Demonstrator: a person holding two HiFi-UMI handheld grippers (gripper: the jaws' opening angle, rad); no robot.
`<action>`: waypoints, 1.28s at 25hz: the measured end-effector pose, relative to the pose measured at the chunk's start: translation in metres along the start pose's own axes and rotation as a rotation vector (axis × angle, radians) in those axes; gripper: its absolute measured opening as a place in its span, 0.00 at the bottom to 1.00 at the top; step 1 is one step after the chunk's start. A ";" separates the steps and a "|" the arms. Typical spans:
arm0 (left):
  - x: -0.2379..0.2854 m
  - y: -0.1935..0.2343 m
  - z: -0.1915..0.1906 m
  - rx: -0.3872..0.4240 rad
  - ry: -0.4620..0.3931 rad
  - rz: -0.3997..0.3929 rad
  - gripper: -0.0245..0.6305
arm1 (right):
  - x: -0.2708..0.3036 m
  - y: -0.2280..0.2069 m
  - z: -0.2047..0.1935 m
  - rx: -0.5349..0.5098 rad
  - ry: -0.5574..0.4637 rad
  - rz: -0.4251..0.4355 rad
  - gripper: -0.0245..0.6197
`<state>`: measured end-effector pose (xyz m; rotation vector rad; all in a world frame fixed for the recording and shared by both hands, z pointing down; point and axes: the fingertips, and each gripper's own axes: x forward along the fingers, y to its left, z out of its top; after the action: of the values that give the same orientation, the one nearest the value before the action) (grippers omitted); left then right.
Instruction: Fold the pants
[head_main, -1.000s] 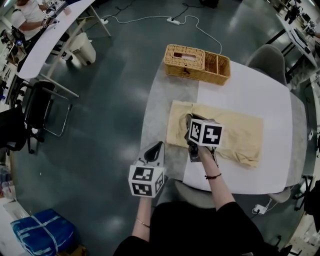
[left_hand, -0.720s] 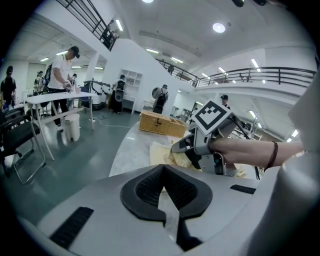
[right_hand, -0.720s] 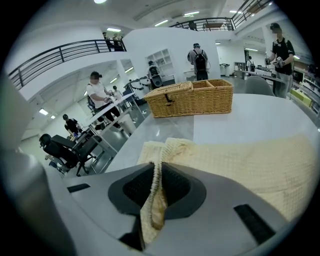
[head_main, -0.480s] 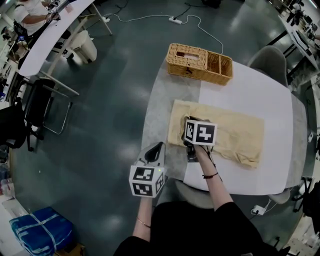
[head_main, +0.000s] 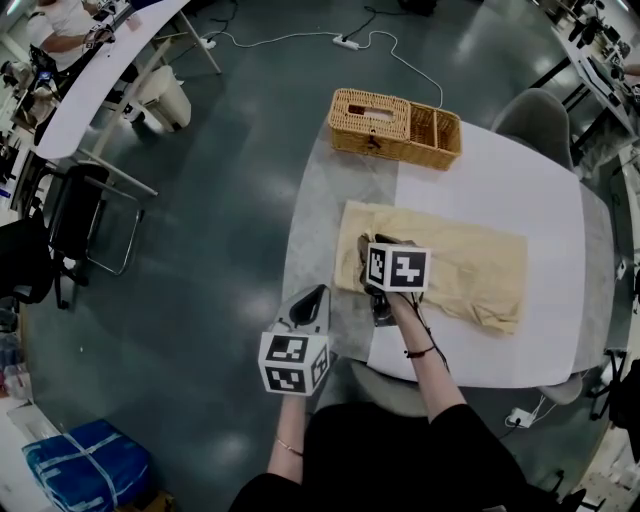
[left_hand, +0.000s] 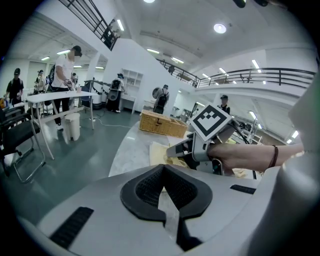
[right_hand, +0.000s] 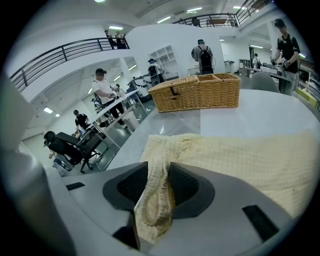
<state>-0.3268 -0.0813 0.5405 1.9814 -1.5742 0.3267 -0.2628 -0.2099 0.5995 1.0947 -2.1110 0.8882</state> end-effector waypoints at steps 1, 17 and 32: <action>0.000 0.000 0.001 0.001 -0.001 0.000 0.05 | 0.000 0.001 0.000 -0.002 -0.005 -0.001 0.23; 0.005 -0.026 0.008 0.042 0.002 -0.027 0.05 | -0.041 0.002 0.018 0.017 -0.191 0.172 0.35; 0.019 -0.100 0.021 0.114 -0.004 -0.072 0.05 | -0.120 -0.056 0.008 -0.012 -0.265 0.234 0.08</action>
<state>-0.2299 -0.0956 0.5047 2.1207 -1.5128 0.3914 -0.1582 -0.1860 0.5213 1.0195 -2.5000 0.8739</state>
